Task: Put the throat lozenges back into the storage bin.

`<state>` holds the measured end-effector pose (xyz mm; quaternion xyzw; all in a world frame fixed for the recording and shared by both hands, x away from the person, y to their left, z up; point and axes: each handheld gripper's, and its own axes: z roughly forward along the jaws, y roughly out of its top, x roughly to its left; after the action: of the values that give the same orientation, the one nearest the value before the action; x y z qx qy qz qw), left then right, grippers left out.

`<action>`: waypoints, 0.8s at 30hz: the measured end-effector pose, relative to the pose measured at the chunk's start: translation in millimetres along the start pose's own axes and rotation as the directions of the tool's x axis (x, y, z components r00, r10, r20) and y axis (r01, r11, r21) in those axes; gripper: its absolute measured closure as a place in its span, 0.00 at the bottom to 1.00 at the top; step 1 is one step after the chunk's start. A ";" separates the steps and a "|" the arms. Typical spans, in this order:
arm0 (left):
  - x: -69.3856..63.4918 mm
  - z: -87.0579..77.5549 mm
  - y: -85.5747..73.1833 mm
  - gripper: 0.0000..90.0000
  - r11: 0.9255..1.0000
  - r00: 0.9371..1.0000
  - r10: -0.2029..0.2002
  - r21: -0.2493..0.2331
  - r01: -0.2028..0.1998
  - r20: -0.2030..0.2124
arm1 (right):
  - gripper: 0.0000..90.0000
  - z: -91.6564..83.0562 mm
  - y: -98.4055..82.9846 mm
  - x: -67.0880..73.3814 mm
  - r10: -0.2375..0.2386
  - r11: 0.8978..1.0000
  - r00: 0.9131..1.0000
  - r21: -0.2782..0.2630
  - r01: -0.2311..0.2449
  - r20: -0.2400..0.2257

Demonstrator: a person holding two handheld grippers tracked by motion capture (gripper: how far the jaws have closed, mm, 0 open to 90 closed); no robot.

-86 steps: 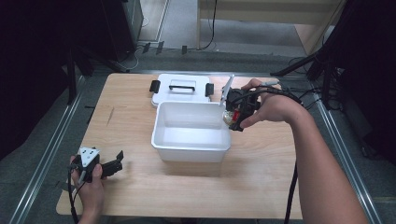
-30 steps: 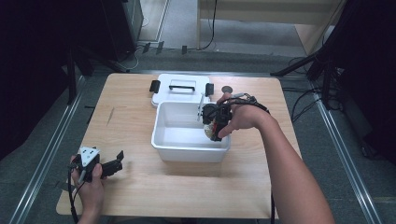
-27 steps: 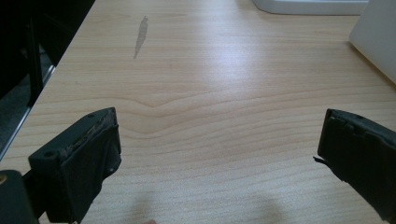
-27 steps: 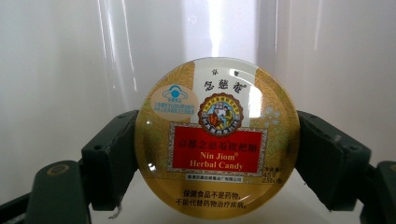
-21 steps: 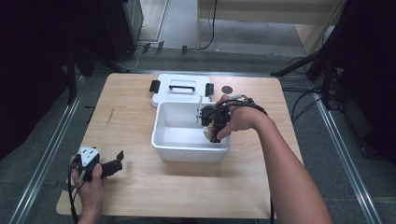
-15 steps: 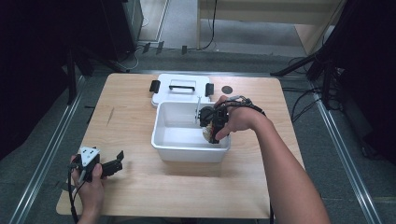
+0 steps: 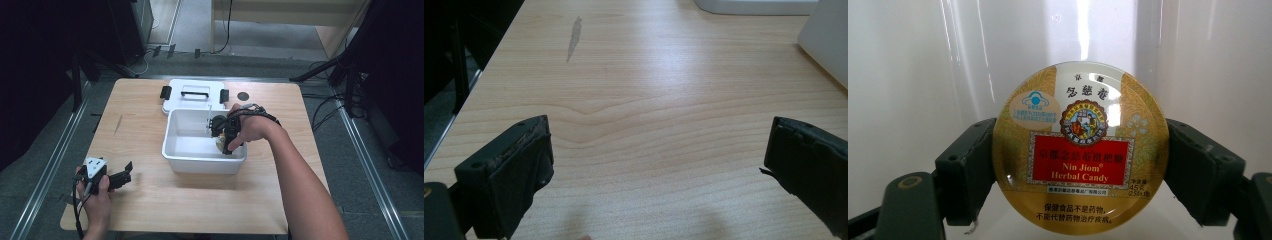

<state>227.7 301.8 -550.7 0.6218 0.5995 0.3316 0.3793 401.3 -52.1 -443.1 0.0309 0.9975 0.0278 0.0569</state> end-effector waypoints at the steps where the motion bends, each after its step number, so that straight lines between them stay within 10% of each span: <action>1: -0.1 0.1 0.0 0.00 1.000 1.000 0.000 0.000 0.000 0.000 | 0.23 0.2 1.0 0.3 -0.001 1.000 1.000 0.002 0.001 -0.001; 24: 0.0 0.2 0.1 0.00 1.000 1.000 -0.001 0.002 0.001 0.002 | 0.23 22.2 6.8 -1.4 0.010 0.998 1.000 0.063 -0.010 0.007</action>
<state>227.8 301.8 -550.7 0.6225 0.5996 0.3300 0.3795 405.7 -44.2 -464.6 0.0378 0.9975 -0.0036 0.0591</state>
